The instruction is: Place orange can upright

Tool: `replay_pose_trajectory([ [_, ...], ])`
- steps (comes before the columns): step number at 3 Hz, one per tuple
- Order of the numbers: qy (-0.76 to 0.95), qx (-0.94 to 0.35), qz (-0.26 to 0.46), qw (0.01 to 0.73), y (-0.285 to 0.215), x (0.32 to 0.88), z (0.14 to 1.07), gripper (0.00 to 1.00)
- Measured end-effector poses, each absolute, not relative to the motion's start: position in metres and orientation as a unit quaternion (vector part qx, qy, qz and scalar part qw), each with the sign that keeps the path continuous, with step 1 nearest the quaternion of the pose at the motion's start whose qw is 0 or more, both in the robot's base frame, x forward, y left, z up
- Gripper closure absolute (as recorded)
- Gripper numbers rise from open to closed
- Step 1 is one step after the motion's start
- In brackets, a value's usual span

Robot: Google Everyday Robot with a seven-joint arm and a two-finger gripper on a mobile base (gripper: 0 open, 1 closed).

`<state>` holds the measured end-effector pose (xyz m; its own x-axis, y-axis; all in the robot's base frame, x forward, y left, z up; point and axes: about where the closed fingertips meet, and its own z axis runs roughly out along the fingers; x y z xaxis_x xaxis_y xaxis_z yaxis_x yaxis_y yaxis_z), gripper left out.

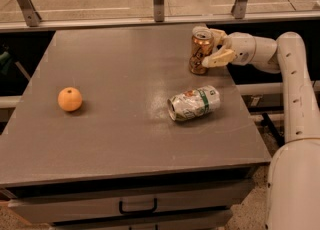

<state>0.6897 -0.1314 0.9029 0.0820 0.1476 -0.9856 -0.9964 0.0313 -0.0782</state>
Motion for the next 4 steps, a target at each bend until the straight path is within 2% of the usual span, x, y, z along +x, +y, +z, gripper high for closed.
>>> replay_pose_trajectory([
  [1, 0.455, -0.479, 0.494, 0.564, -0.137, 0.689, 0.907, 0.00],
  [2, 0.541, -0.464, 0.395, 0.580, -0.200, 0.699, 0.929, 0.00],
  [4, 0.695, -0.344, 0.183, 0.604, -0.374, 0.688, 0.977, 0.00],
])
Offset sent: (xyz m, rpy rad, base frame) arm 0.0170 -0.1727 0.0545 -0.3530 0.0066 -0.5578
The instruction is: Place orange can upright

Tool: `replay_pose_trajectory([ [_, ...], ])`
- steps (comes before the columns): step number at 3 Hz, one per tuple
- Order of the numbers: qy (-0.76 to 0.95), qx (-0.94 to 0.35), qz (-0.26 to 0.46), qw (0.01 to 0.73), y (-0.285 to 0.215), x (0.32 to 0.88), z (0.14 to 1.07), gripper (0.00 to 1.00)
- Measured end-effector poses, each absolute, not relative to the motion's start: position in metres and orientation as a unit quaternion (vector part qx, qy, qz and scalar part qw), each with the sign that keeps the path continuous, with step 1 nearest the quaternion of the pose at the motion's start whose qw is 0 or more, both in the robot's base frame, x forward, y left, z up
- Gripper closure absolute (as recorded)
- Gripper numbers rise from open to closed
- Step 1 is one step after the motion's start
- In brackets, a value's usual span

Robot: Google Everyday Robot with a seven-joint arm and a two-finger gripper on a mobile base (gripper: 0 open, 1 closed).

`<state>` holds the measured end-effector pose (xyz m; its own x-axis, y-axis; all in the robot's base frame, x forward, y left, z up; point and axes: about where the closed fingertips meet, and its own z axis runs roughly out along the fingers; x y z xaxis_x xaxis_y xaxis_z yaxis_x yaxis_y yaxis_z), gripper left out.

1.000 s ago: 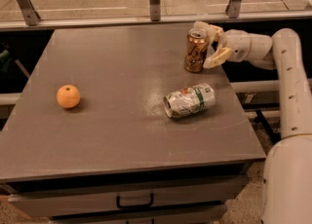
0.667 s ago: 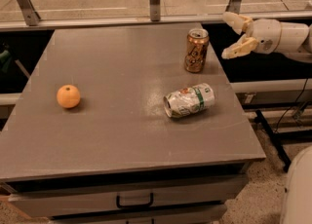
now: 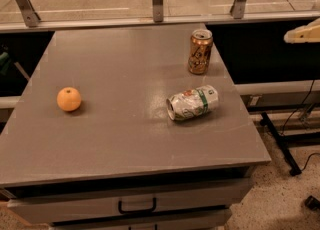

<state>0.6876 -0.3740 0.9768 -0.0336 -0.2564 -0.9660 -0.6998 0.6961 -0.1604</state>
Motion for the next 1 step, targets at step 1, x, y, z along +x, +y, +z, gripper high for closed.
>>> replay_pose_trajectory([
  [1, 0.696, -0.343, 0.184, 0.604, -0.3720, 0.6907, 0.9750, 0.00],
])
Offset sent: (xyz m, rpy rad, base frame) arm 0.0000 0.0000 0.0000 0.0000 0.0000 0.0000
